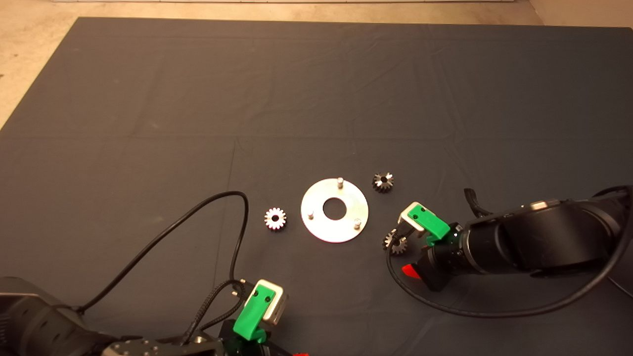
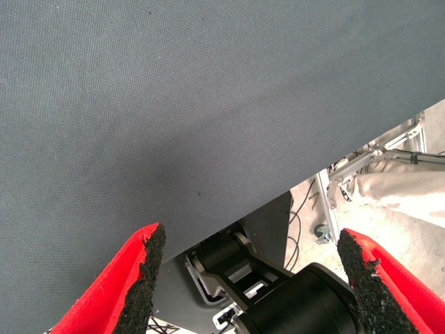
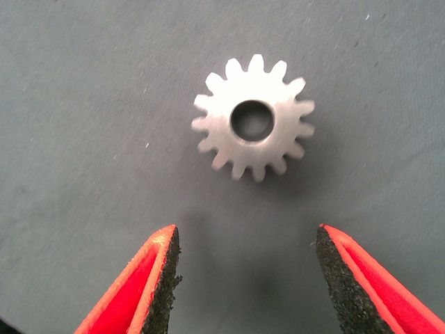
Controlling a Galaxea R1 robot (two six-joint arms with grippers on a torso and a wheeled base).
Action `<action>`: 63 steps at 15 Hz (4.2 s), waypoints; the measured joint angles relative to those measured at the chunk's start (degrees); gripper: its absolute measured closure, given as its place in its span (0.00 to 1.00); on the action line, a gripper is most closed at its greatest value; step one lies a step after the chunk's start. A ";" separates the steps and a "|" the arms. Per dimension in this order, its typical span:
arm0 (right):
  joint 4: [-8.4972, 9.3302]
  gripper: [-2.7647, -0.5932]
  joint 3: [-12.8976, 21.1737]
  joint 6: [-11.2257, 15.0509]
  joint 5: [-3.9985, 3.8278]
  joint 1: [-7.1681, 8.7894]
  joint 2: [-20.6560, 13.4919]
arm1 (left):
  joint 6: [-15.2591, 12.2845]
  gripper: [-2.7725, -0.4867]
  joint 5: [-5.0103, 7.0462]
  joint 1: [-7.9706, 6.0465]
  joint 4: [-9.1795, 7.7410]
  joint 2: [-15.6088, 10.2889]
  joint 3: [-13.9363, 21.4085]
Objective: Install three planetary gears onto the carrier pins
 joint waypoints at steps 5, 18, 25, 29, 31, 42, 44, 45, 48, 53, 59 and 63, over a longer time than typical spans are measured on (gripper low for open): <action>-0.11 0.47 -0.70 -0.09 -0.01 0.17 0.57 | 0.00 0.45 0.00 0.00 -0.28 0.02 0.00; -2.68 0.41 -2.00 -0.64 0.02 0.45 1.35 | 0.00 0.45 -0.02 0.00 -0.50 0.04 0.00; -4.33 0.41 -2.22 -1.49 0.00 0.43 1.34 | 0.00 0.45 0.00 0.00 -0.52 0.04 0.00; -4.50 0.41 -2.22 -1.51 0.00 0.30 1.34 | 0.00 0.45 0.00 0.00 -0.52 0.04 0.00; -4.57 0.41 -2.22 -1.51 -0.01 0.28 1.34 | 0.00 0.45 0.00 0.00 -0.52 0.05 0.00; -4.74 0.41 -2.22 -1.51 0.00 -1.49 1.35 | 0.00 0.45 0.00 0.00 -0.94 0.16 0.00; -5.54 0.41 -2.22 -1.51 0.00 -1.78 1.34 | 0.00 0.45 0.00 0.00 -0.96 0.16 0.00; -6.76 0.41 -2.22 -1.51 0.30 -1.79 1.35 | 0.00 0.45 0.00 0.00 -0.96 0.16 0.00; -8.50 0.41 -2.31 -1.51 1.90 -1.95 1.43 | 0.00 0.45 0.00 0.00 -0.96 0.15 0.00; -9.40 0.44 -2.38 -1.51 3.72 -2.58 1.49 | 0.00 0.45 -0.01 -0.01 -0.96 0.15 0.00; -9.68 0.50 -3.08 -1.52 3.74 -4.32 1.48 | 0.00 0.45 0.00 0.00 -0.96 0.15 0.02; -9.84 0.56 -3.08 -1.91 3.76 -4.47 1.43 | 0.00 0.45 0.00 0.00 -0.96 0.15 0.02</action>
